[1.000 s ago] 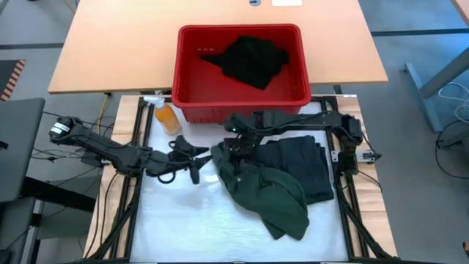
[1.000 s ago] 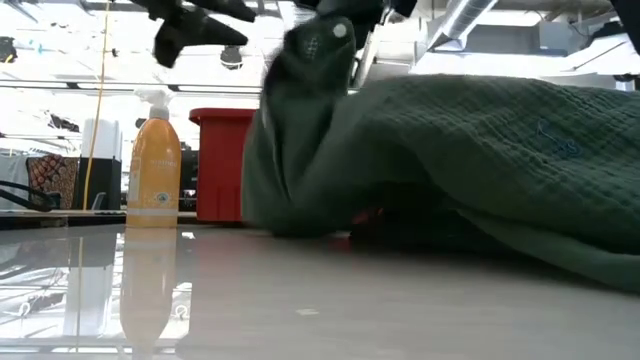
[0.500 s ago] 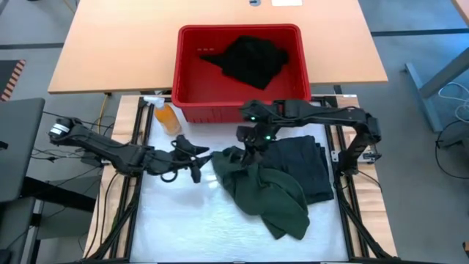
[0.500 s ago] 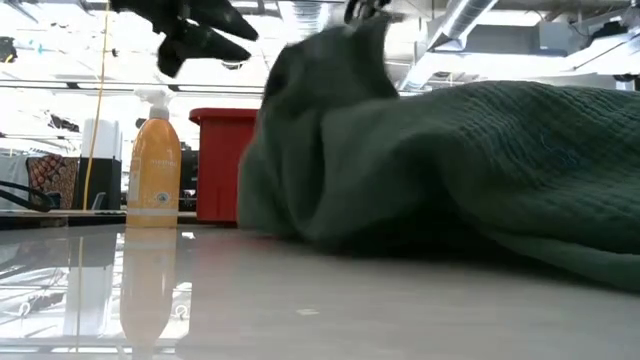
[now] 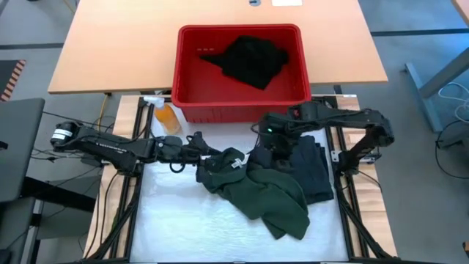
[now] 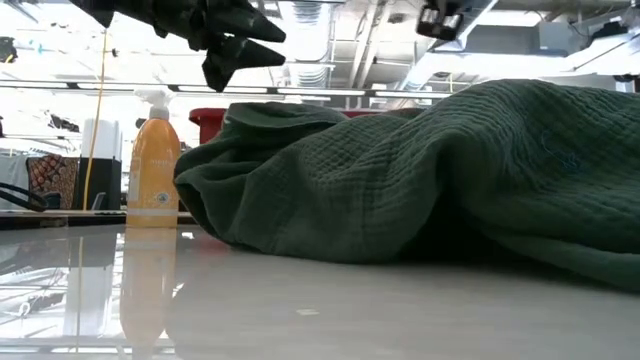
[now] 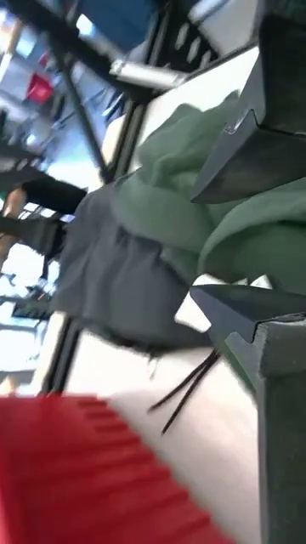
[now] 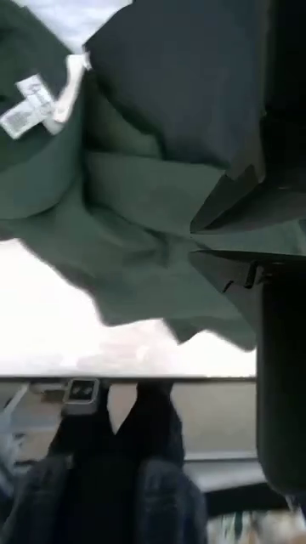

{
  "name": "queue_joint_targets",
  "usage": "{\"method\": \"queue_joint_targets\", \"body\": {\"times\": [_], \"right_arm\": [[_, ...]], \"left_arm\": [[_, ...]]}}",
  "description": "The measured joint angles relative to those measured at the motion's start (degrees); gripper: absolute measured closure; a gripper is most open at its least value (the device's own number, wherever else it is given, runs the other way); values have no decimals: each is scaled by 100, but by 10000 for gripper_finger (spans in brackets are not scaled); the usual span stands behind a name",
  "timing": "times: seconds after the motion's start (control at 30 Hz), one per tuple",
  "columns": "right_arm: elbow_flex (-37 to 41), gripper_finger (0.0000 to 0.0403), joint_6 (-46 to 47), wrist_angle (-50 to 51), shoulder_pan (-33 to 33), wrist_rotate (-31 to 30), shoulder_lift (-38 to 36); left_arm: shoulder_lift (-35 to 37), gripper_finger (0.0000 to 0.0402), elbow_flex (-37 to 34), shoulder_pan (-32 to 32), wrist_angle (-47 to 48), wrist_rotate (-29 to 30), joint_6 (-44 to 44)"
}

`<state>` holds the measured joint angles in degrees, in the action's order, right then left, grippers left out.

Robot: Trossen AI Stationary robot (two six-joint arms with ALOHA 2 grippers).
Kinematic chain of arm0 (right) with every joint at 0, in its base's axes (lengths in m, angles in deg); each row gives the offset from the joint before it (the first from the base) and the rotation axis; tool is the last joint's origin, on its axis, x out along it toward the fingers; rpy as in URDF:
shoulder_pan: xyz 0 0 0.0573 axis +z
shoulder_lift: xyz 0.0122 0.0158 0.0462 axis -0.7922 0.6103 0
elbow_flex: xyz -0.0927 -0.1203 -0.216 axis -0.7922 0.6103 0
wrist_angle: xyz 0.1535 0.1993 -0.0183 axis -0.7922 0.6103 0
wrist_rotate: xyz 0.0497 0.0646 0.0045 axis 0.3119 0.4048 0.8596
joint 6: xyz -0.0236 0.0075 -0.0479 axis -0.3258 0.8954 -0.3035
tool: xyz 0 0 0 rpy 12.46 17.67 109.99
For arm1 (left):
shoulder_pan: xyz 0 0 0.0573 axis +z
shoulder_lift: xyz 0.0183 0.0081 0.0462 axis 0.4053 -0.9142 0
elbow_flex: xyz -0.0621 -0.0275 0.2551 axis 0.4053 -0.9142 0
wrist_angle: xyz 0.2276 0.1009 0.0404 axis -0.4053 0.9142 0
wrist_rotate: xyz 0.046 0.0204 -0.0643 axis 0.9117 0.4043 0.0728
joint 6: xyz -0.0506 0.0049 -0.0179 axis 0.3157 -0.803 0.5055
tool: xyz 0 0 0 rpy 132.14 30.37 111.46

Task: Fold laundry
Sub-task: Fold the green shirt

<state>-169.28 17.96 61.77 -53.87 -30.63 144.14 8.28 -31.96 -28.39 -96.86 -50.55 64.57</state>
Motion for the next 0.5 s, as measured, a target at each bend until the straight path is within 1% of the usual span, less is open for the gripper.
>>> {"method": "queue_joint_targets", "body": {"times": [0.1, 0.23, 0.3, 0.37, 0.43, 0.5], "right_arm": [[762, 332, 156, -317, 85, 95, -507], [2032, 332, 858, -1198, 80, 111, -1300], [2542, 332, 1246, -1690, 75, 101, -1616], [2879, 332, 1602, -2170, 79, 116, -1846], [3100, 332, 1803, -2518, 125, 111, -2038], [3153, 332, 1850, -2642, 194, 99, -2123]], "left_arm": [[4, 248, 0, 102, -100, -395, 78], [2, 248, 1, 117, -250, -489, -110], [-44, 248, 123, 121, -286, -838, -361], [-182, 248, 444, 128, -172, -1191, -691], [-456, 248, 976, 180, 303, -1484, -1050], [-910, 248, 1612, 258, 947, -1706, -1441]]}}
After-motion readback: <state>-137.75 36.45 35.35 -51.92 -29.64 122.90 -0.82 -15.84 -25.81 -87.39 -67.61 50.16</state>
